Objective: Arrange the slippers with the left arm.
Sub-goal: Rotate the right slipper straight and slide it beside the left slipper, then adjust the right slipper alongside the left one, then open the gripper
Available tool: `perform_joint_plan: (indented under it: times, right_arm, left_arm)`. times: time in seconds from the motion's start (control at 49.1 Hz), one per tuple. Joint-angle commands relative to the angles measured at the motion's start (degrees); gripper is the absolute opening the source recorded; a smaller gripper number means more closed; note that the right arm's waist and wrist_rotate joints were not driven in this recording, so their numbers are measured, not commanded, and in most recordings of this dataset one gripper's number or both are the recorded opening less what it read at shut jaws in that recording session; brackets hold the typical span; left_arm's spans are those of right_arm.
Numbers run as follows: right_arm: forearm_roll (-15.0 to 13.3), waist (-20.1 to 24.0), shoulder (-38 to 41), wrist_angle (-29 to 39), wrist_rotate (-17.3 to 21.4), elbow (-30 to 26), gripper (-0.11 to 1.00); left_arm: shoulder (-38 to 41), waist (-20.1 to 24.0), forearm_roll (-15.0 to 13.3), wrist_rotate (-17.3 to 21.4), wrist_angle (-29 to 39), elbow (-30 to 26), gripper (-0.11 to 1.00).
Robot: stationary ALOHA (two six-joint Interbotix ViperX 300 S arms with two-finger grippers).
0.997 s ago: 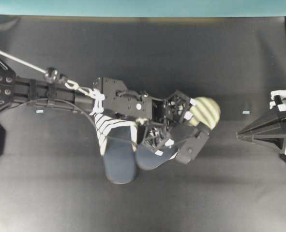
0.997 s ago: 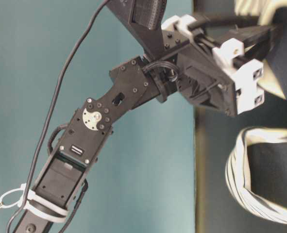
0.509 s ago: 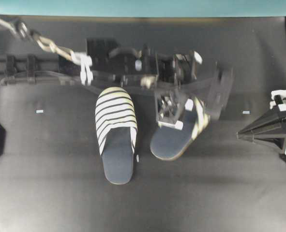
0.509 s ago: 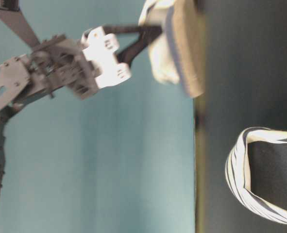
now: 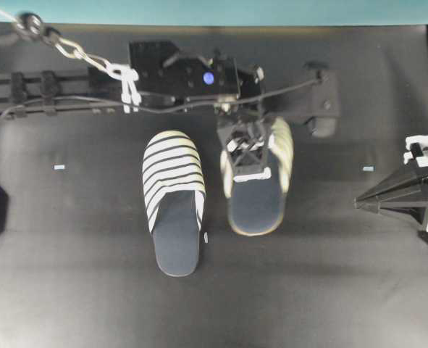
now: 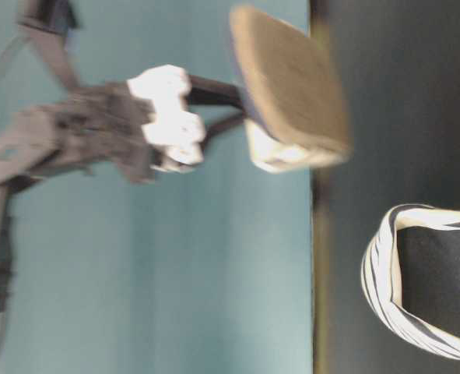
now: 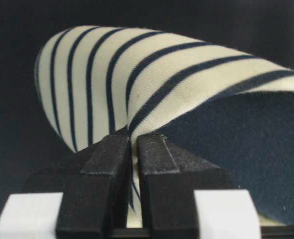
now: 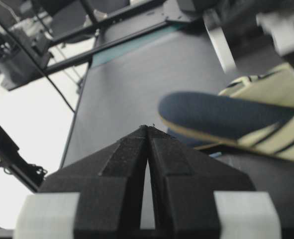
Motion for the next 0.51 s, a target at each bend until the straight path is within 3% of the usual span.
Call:
perform_joint_plan:
  times: [0.0,0.163,0.488]
  right_arm:
    - [0.1,0.0,0.3,-1.0,0.0,-0.4,0.0]
    - [0.1,0.0,0.3,-1.2,0.0,-0.4,0.0]
    - [0.1,0.0,0.3,-1.2,0.0,-0.4,0.0]
  left_arm:
    - [0.3,-0.8,0.1,-0.4,-0.5,2.3,0.01]
    - [0.4,-1.6,0.2,-0.8,-6.2,6.9,0.01]
    - [0.8,-2.4,0.1,-2.0,-9.5,12.3,0.01]
